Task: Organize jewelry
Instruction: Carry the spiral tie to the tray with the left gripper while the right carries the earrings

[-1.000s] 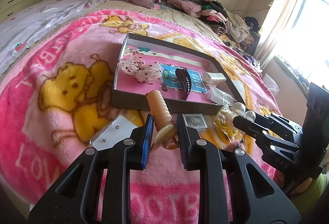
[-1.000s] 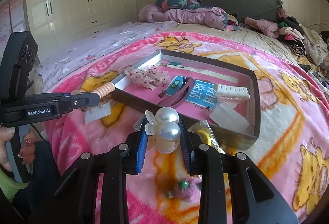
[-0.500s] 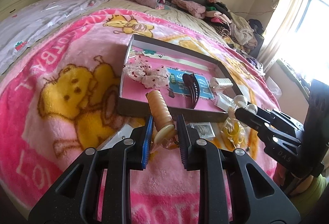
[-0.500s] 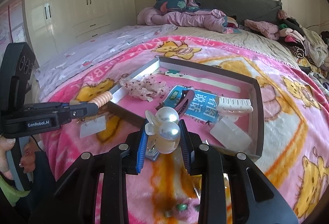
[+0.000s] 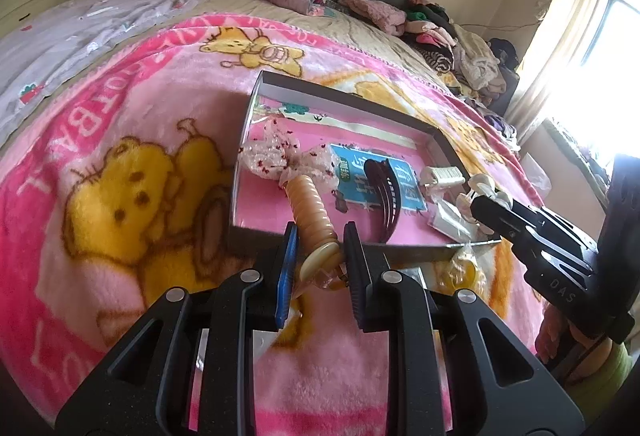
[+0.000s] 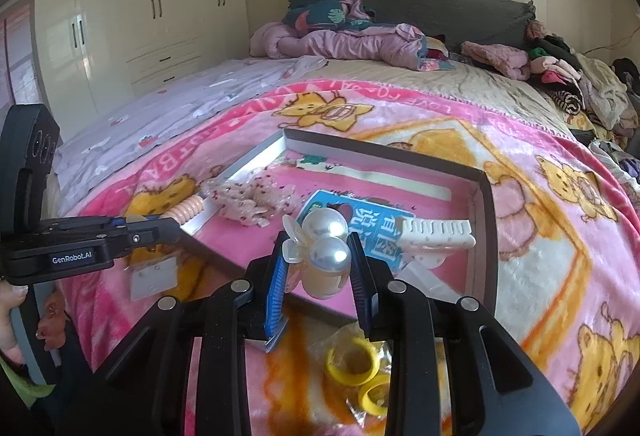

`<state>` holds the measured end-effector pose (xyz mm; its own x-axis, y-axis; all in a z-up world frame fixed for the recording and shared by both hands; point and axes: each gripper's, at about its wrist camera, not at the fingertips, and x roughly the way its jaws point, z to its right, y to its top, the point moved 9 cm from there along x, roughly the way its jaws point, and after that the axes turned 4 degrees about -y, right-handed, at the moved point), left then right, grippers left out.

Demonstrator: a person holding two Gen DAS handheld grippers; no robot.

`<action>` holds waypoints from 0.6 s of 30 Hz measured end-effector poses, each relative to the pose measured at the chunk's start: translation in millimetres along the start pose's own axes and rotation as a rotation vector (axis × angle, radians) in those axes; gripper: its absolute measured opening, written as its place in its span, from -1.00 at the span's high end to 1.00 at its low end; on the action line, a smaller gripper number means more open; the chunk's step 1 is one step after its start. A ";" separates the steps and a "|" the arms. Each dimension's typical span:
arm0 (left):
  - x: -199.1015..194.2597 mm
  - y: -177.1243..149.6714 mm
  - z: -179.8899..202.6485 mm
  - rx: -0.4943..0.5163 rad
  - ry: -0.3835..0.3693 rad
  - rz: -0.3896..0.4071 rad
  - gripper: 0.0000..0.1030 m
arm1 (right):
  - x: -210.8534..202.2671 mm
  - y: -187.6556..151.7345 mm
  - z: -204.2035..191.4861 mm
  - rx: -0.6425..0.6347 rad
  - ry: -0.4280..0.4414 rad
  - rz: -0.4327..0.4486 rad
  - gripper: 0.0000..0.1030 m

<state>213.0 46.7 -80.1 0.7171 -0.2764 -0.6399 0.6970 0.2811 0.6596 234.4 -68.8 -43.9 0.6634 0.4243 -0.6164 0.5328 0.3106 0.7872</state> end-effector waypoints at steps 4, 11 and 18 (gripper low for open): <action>7.4 5.4 2.1 0.010 0.001 -0.006 0.69 | 5.4 3.1 7.1 0.012 -0.014 0.000 0.46; 19.5 13.9 3.2 0.024 0.004 -0.016 0.69 | 14.4 4.0 22.6 0.037 -0.051 -0.006 0.46; 34.8 18.7 6.3 0.042 0.005 -0.027 0.69 | 20.5 2.0 40.8 0.067 -0.088 -0.015 0.46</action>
<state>250.9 36.5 -87.5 0.6984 -0.2782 -0.6594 0.7152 0.2351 0.6582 270.5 -94.1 -55.8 0.6974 0.3424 -0.6296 0.5749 0.2573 0.7768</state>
